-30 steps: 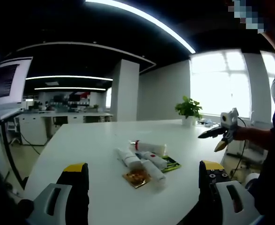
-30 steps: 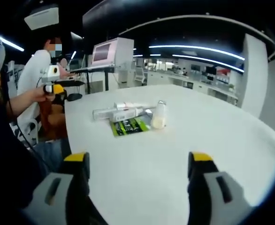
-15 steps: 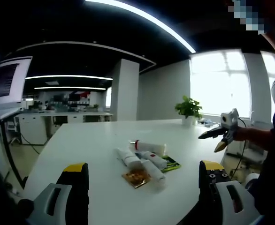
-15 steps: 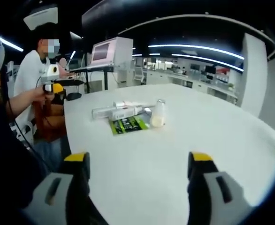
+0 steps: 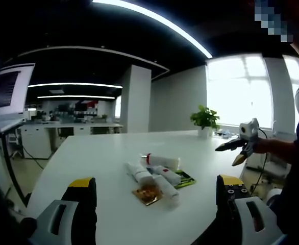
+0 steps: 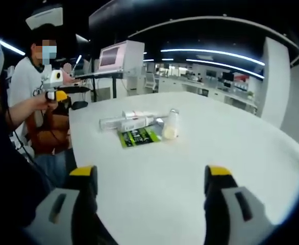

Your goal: Arrange the skincare products in the storage area until every visible bottle or jar stands upright without overlapping.

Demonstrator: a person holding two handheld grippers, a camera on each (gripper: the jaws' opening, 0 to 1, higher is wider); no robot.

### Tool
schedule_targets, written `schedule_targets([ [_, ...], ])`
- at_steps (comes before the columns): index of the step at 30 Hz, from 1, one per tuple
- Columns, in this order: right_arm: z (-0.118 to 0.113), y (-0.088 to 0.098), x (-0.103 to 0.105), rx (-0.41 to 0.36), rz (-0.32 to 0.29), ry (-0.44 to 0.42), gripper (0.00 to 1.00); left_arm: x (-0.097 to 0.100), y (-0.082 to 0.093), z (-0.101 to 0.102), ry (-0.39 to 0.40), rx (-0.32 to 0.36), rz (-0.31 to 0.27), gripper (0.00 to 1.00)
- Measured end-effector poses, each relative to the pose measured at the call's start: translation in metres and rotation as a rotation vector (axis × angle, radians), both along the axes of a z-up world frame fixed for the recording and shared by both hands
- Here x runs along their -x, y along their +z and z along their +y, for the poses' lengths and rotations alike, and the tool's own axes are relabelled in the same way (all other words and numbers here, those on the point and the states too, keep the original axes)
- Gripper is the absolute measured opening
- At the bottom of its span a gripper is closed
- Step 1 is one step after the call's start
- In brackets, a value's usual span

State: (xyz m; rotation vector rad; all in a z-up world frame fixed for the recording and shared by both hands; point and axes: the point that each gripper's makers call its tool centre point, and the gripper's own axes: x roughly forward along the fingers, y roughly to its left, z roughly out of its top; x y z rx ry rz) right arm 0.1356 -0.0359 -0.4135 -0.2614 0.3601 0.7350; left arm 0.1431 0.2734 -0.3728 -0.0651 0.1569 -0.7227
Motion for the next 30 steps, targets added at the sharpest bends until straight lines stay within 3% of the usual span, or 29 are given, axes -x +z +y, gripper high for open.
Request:
schedule_targets([
  [12,-0.008,0.015,-0.011,0.009,-0.023,-0.029,0.87,0.002,-0.002,-0.003,-0.007,-0.001,0.006,1.00],
  [30,0.007,0.032,-0.058,0.014,-0.062,-0.009,0.82,0.001,-0.003,-0.005,-0.014,0.003,0.013,1.00],
])
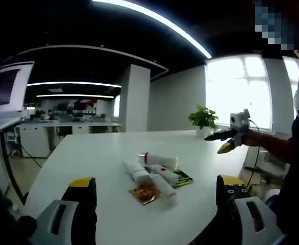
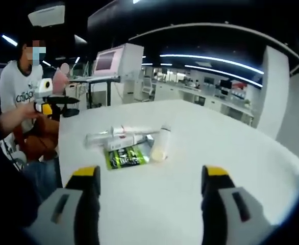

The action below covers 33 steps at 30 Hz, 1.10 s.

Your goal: Arrange the skincare products in the storage area until every visible bottle or jar stands upright without overlapping.

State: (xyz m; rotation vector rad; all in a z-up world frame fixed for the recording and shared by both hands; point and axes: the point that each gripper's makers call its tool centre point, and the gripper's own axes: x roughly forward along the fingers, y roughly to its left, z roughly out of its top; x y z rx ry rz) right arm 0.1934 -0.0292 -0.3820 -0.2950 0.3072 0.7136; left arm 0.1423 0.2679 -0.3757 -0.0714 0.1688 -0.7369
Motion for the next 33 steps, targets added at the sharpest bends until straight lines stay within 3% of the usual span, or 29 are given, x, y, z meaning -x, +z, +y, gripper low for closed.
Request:
schedule_targets([
  [33,0.029,-0.011,-0.053,-0.026,0.023,0.023,0.81,-0.001,0.002,-0.003,-0.005,0.005,0.008,1.00],
])
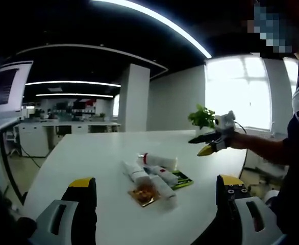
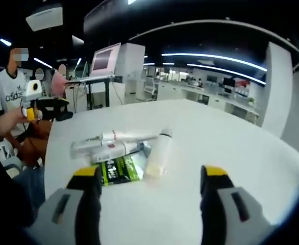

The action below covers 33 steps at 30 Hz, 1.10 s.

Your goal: Arrange the skincare products in the storage area until every visible bottle or jar stands upright without overlapping.

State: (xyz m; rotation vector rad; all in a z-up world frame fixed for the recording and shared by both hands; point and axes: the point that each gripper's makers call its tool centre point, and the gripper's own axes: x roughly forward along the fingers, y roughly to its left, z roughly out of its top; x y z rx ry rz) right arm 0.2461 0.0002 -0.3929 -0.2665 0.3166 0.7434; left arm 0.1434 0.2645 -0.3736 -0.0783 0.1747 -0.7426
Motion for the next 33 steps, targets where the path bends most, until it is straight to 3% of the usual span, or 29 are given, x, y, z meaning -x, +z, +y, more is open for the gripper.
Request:
schedule_targets([
  [33,0.030,-0.018,-0.034,0.001,0.059,0.034,0.78,-0.004,-0.006,0.005,0.017,-0.006,0.026,1.00],
])
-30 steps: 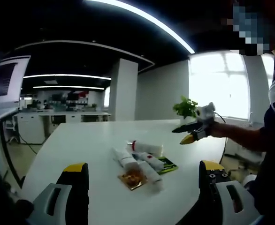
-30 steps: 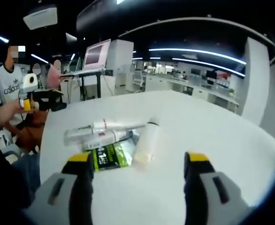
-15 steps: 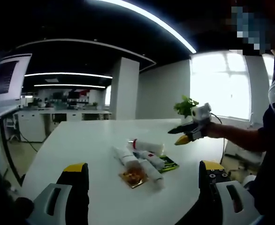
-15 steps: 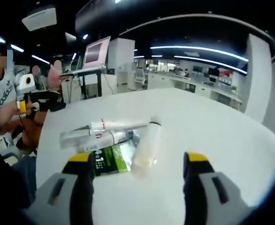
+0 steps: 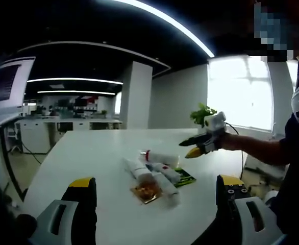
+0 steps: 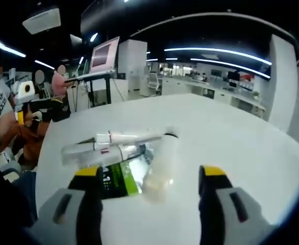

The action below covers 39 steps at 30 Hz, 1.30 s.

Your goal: Arrange the skincare products in the storage area until every visible bottle or jar stands upright without overlapping.

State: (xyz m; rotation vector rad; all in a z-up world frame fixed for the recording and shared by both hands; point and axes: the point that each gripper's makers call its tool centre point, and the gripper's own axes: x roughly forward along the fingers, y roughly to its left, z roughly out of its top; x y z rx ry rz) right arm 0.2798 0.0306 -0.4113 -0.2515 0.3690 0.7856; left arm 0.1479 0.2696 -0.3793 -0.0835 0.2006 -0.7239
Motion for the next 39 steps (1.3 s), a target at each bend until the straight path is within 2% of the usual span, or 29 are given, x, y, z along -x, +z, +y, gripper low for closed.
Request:
schedule_targets([
  [18,0.012,0.001,-0.013,0.014,-0.007,0.005,0.76,-0.002,-0.003,0.002,0.006,0.000,0.009,1.00],
  [28,0.013,0.000,-0.026,0.007,-0.002,-0.007,0.75,-0.005,-0.005,0.002,0.004,0.003,0.012,1.00],
  [39,0.015,-0.003,-0.030,-0.003,0.007,-0.017,0.74,-0.006,-0.007,0.003,0.005,0.001,0.017,1.00],
])
